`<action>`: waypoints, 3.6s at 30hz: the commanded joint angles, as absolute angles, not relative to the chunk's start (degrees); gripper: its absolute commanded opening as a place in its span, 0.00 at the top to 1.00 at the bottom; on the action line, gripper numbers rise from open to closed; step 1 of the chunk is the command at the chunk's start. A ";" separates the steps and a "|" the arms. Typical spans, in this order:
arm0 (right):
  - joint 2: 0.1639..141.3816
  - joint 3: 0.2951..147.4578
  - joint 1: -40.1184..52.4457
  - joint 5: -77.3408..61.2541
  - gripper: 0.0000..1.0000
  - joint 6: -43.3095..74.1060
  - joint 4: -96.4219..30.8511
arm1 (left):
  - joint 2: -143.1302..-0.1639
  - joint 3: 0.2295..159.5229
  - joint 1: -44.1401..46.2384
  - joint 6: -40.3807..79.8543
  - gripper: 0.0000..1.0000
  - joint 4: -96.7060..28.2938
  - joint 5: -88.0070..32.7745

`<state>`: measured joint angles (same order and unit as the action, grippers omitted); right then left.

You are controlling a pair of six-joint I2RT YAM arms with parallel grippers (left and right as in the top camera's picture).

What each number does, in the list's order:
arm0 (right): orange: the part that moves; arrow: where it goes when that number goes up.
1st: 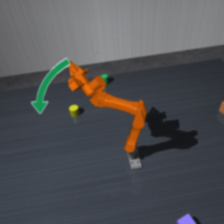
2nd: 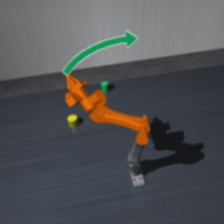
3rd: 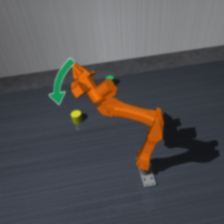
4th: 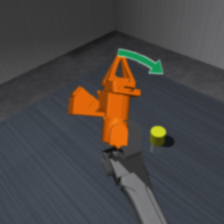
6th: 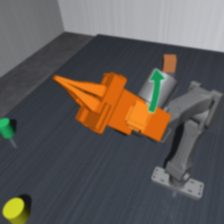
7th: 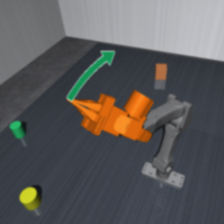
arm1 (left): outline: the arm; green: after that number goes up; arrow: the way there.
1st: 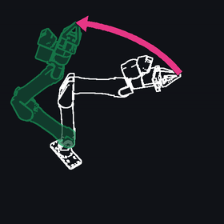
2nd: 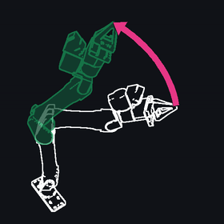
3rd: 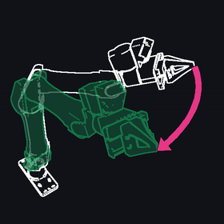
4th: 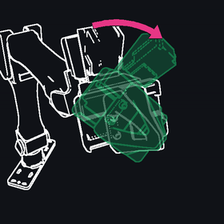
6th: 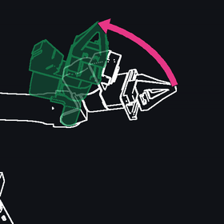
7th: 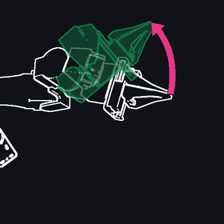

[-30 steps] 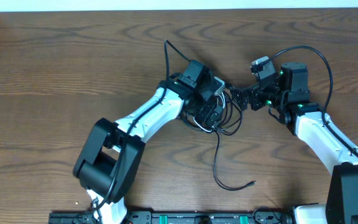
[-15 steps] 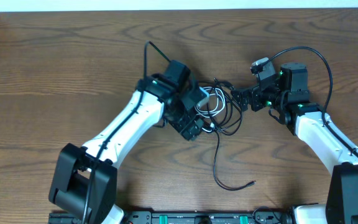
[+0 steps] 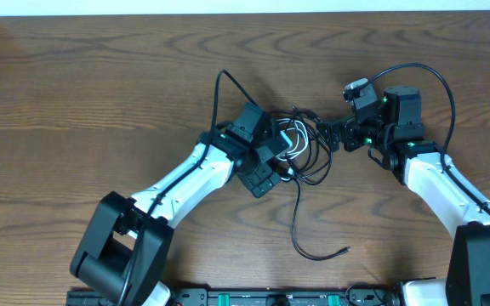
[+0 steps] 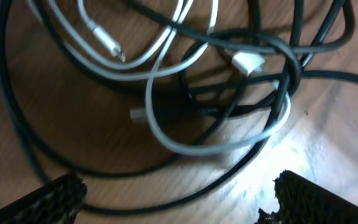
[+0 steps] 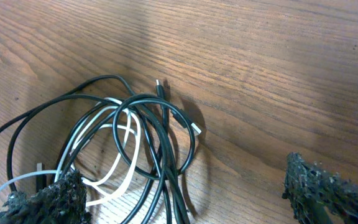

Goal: Untangle cables

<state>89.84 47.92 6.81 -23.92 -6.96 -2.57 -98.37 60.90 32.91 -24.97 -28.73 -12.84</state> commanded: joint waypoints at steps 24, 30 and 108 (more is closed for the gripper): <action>88.84 48.71 6.57 -23.90 0.01 -7.77 -2.70 | -107.42 59.61 39.46 -24.75 0.02 -12.25 -3.77; 88.84 48.71 6.59 -23.92 0.01 -7.75 -2.85 | -107.42 59.61 39.46 -21.87 0.04 -8.84 -3.81; 88.71 48.69 5.67 -47.70 0.01 10.79 29.80 | -84.33 63.46 16.67 42.96 0.93 -5.43 -5.08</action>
